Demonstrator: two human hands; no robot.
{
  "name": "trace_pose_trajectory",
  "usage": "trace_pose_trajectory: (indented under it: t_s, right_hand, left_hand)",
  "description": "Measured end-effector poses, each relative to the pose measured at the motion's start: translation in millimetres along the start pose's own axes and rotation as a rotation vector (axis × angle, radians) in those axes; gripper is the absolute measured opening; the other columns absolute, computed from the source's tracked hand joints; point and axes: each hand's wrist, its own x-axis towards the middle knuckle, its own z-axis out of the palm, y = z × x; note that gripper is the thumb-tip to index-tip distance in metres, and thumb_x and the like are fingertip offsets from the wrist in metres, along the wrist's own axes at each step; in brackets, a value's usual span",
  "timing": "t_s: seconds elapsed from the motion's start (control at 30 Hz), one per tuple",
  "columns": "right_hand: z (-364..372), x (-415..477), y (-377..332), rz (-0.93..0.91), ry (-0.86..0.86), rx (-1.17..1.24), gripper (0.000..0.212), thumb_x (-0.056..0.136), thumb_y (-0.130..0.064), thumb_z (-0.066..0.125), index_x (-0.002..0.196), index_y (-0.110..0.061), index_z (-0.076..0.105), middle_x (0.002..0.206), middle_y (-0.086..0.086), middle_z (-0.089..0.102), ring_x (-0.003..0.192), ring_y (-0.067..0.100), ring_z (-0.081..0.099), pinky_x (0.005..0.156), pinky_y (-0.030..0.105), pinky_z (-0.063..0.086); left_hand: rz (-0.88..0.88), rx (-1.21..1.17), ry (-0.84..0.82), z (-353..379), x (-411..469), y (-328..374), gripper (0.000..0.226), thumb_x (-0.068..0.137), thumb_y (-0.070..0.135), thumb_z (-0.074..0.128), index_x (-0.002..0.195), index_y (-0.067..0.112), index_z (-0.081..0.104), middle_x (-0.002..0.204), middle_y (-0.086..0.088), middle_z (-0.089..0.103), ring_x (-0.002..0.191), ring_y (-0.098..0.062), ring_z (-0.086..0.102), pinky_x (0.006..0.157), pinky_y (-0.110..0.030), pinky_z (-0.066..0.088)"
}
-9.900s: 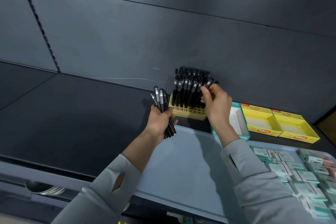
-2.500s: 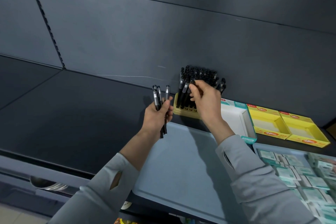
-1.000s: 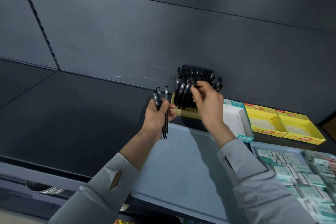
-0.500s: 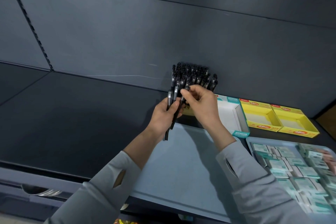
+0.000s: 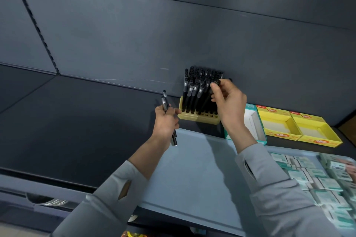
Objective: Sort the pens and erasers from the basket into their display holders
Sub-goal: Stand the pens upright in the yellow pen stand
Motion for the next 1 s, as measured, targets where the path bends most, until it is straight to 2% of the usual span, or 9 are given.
trace_pose_trajectory:
  t_s: [0.13, 0.27, 0.33, 0.43, 0.5, 0.7, 0.87, 0.93, 1.0]
  right_hand:
    - [5.7, -0.5, 0.9, -0.015, -0.033, -0.016, 0.028, 0.091, -0.048, 0.055, 0.095, -0.022, 0.066, 0.073, -0.004, 0.07, 0.066, 0.017, 0.069, 0.072, 0.045, 0.057]
    - [11.2, -8.0, 5.6, -0.037, -0.099, -0.053, 0.038, 0.089, -0.057, 0.049, 0.094, -0.022, 0.063, 0.072, -0.003, 0.07, 0.064, 0.021, 0.068, 0.068, 0.045, 0.057]
    - [11.0, -9.4, 6.2, -0.027, -0.079, -0.05, 0.037, 0.089, -0.057, 0.052, 0.097, -0.023, 0.064, 0.073, -0.005, 0.07, 0.064, 0.019, 0.068, 0.068, 0.044, 0.057]
    - [8.2, -14.9, 2.5, -0.03, -0.004, -0.057, 0.027, 0.091, -0.046, 0.062, 0.104, -0.022, 0.06, 0.077, -0.006, 0.065, 0.068, 0.015, 0.063, 0.07, 0.04, 0.054]
    - [6.4, -21.2, -2.8, -0.049, 0.035, -0.039, 0.022, 0.093, -0.041, 0.062, 0.099, -0.021, 0.059, 0.077, -0.005, 0.062, 0.07, 0.014, 0.058, 0.07, 0.039, 0.05]
    - [7.1, -32.4, -11.3, -0.074, -0.102, 0.023, 0.021, 0.091, -0.043, 0.063, 0.087, -0.022, 0.064, 0.079, -0.005, 0.063, 0.072, 0.011, 0.058, 0.068, 0.032, 0.05]
    - [2.8, -32.1, -2.3, -0.011, -0.124, 0.001, 0.02, 0.094, -0.033, 0.061, 0.083, -0.017, 0.062, 0.072, -0.006, 0.065, 0.068, 0.013, 0.061, 0.07, 0.039, 0.053]
    - [-2.1, -28.6, 3.0, 0.037, -0.095, 0.008, 0.019, 0.095, -0.033, 0.058, 0.082, -0.02, 0.058, 0.07, -0.006, 0.065, 0.067, 0.015, 0.064, 0.07, 0.044, 0.054]
    - [-8.5, -22.6, 6.3, 0.08, -0.049, 0.014, 0.02, 0.095, -0.04, 0.053, 0.083, -0.024, 0.055, 0.068, -0.005, 0.065, 0.066, 0.018, 0.066, 0.067, 0.05, 0.055]
  left_hand:
    - [0.067, 0.035, -0.018, -1.2, -2.1, 0.9, 0.015, 0.105, 0.011, 0.036, 0.098, 0.017, 0.048, 0.084, 0.0, 0.059, 0.061, -0.009, 0.044, 0.057, -0.022, 0.044]
    - [0.113, 0.014, -0.066, -1.8, -0.4, -2.6, 0.02, 0.103, 0.013, 0.042, 0.105, 0.008, 0.061, 0.083, 0.0, 0.057, 0.068, -0.009, 0.051, 0.08, -0.026, 0.054]
    - [0.125, 0.012, -0.094, -1.0, -1.5, -3.2, 0.02, 0.102, 0.014, 0.046, 0.107, 0.009, 0.065, 0.084, -0.001, 0.059, 0.073, -0.009, 0.055, 0.086, -0.028, 0.055]
    - [0.141, 0.011, -0.134, 2.3, -5.9, -2.6, 0.018, 0.1, 0.013, 0.051, 0.106, 0.01, 0.068, 0.087, -0.002, 0.064, 0.078, -0.009, 0.061, 0.086, -0.026, 0.056]
    - [0.144, 0.011, -0.161, 5.1, -7.9, -2.7, 0.017, 0.099, 0.011, 0.053, 0.105, 0.008, 0.068, 0.088, -0.003, 0.066, 0.081, -0.011, 0.062, 0.085, -0.025, 0.056]
    - [0.128, 0.099, -0.281, 14.1, -11.7, -5.8, 0.019, 0.098, 0.013, 0.055, 0.107, 0.001, 0.068, 0.093, -0.012, 0.07, 0.084, -0.014, 0.065, 0.084, -0.025, 0.056]
    - [0.117, 0.16, -0.282, 17.4, -11.8, -7.2, 0.021, 0.099, 0.018, 0.055, 0.11, 0.009, 0.07, 0.097, -0.016, 0.07, 0.087, -0.022, 0.062, 0.085, -0.037, 0.051]
    - [0.095, 0.134, -0.264, 15.9, -11.6, -7.8, 0.021, 0.099, 0.018, 0.054, 0.114, 0.014, 0.068, 0.107, -0.011, 0.07, 0.097, -0.019, 0.067, 0.091, -0.033, 0.052]
    - [0.066, 0.093, -0.231, 13.1, -10.1, -7.9, 0.02, 0.1, 0.018, 0.051, 0.113, 0.016, 0.067, 0.106, -0.004, 0.068, 0.095, -0.015, 0.067, 0.089, -0.027, 0.054]
